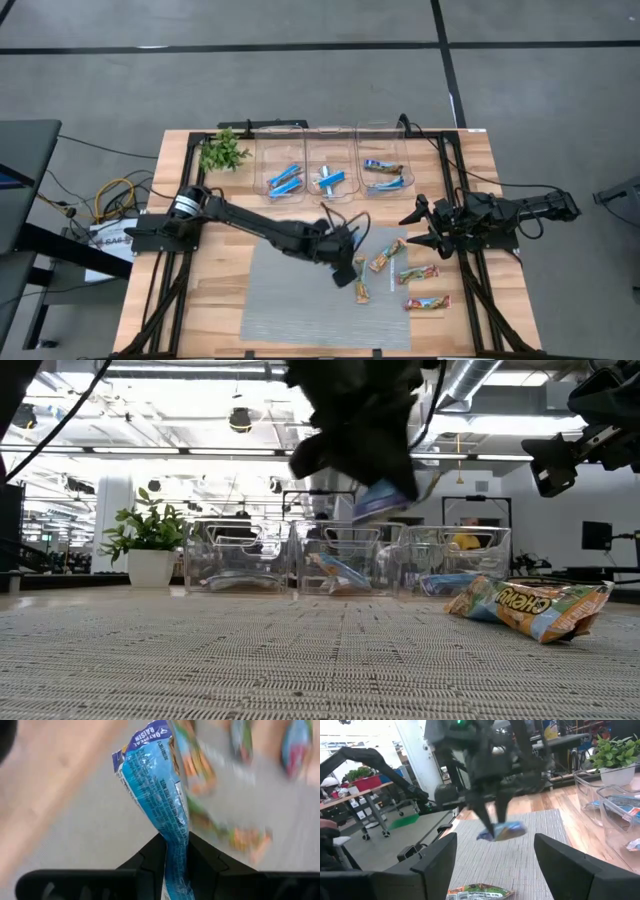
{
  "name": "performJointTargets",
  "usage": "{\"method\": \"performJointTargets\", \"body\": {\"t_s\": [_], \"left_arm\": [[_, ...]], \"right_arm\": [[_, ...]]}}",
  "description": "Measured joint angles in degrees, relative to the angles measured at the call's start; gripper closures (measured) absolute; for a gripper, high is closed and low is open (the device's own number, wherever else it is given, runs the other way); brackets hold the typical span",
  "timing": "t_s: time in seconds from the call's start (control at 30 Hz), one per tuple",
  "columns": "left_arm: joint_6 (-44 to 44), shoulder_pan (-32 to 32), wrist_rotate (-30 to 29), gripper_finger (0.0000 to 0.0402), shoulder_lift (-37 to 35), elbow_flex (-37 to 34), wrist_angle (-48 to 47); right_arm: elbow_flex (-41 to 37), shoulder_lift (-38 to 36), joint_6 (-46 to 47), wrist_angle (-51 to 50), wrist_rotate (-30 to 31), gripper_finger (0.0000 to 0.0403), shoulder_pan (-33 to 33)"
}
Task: Pick and place Granola Bars by type
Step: Put the blue granola bar into the right transparent bin
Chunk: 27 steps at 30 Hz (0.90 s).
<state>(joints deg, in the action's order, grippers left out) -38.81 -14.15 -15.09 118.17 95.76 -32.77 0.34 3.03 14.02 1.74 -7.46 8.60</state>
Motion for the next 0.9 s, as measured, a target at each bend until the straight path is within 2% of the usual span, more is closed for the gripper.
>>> {"method": "performJointTargets", "body": {"t_s": [0.17,0.4,0.6,0.73,0.9], "left_arm": [[1.72,3.96,-4.65,0.0339,0.00,4.99,0.65],[9.44,10.81,-9.24,0.0339,-0.02,13.49,0.67],[14.99,15.95,-9.68,0.0339,-0.12,19.61,0.80],[17.81,17.66,-9.51,0.0339,-0.22,20.34,0.79],[20.56,19.94,-4.30,0.0339,-0.22,20.34,2.34]], "right_arm": [[0.00,0.00,0.00,0.00,0.00,0.0143,0.00],[0.01,0.00,0.00,0.00,0.00,0.0143,0.00],[0.01,0.00,0.00,0.00,0.00,0.0143,0.00],[0.02,0.00,0.00,0.00,-0.01,0.0143,0.00],[0.00,0.00,0.00,0.00,-0.02,0.0143,0.00]]}}
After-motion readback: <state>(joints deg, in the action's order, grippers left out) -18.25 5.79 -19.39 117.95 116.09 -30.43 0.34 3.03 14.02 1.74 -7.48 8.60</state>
